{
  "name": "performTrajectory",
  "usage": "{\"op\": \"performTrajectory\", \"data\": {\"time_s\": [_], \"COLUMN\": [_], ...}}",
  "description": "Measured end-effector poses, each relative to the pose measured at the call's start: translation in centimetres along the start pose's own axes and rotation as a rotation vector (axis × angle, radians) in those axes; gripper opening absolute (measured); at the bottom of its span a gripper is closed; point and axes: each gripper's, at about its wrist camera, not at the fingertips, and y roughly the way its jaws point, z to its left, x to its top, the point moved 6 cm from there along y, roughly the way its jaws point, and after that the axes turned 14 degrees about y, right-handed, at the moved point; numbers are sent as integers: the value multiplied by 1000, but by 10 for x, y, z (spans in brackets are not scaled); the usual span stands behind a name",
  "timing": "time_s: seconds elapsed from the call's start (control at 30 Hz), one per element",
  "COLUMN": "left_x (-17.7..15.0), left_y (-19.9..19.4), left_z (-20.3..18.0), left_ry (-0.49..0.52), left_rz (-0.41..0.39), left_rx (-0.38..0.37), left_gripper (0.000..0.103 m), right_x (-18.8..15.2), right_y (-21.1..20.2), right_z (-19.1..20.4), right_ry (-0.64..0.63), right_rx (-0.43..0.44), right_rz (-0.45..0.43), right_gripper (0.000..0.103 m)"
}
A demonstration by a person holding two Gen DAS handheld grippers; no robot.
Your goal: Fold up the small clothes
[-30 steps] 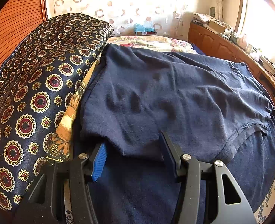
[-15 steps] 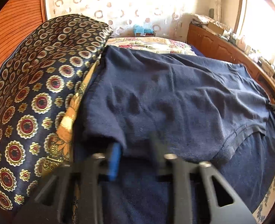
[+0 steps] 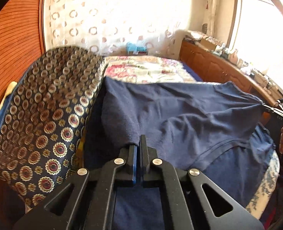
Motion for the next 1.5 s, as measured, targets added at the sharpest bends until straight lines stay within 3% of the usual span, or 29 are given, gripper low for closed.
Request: {"op": "performTrajectory", "data": {"time_s": [0.33, 0.6, 0.77, 0.87, 1.03, 1.1, 1.13, 1.3, 1.37, 1.43, 1.5], "left_x": [16, -25, -57, -86, -107, -110, -111, -115, -117, -116, -116], "left_y": [-61, -109, -96, -72, -57, -55, -56, -63, -69, -76, -82], "left_z": [-20, -25, -16, -19, -23, -26, -28, -36, -34, -34, -33], "left_ry": [14, -18, -55, -62, -65, -46, -37, -11, -6, -1, 10], "left_rz": [-124, -162, -95, 2, 58, 75, 79, 77, 64, 47, 33], "left_rx": [-55, -85, -58, -61, -63, -55, -51, -32, -31, -34, -17], "left_gripper": [3, 3, 3, 3, 3, 3, 3, 18, 39, 45, 65], "right_x": [-3, -23, -30, -50, -86, -89, -91, -93, -95, -98, -97], "right_y": [-49, -101, -104, -83, -52, -47, -46, -51, -58, -71, -76], "right_z": [5, -13, -24, -29, -49, -55, -57, -55, -44, -39, -36], "right_ry": [-36, -54, -27, -40, -17, 5, 9, 14, 6, 2, 6], "right_rx": [47, 72, 81, 49, -4, -22, -43, -67, -75, -74, -61], "right_rz": [-53, -66, -51, 23, 120, 122, 120, 99, 72, 47, 20], "right_gripper": [7, 7, 7, 7, 8, 22, 25, 41, 45, 48, 51]}}
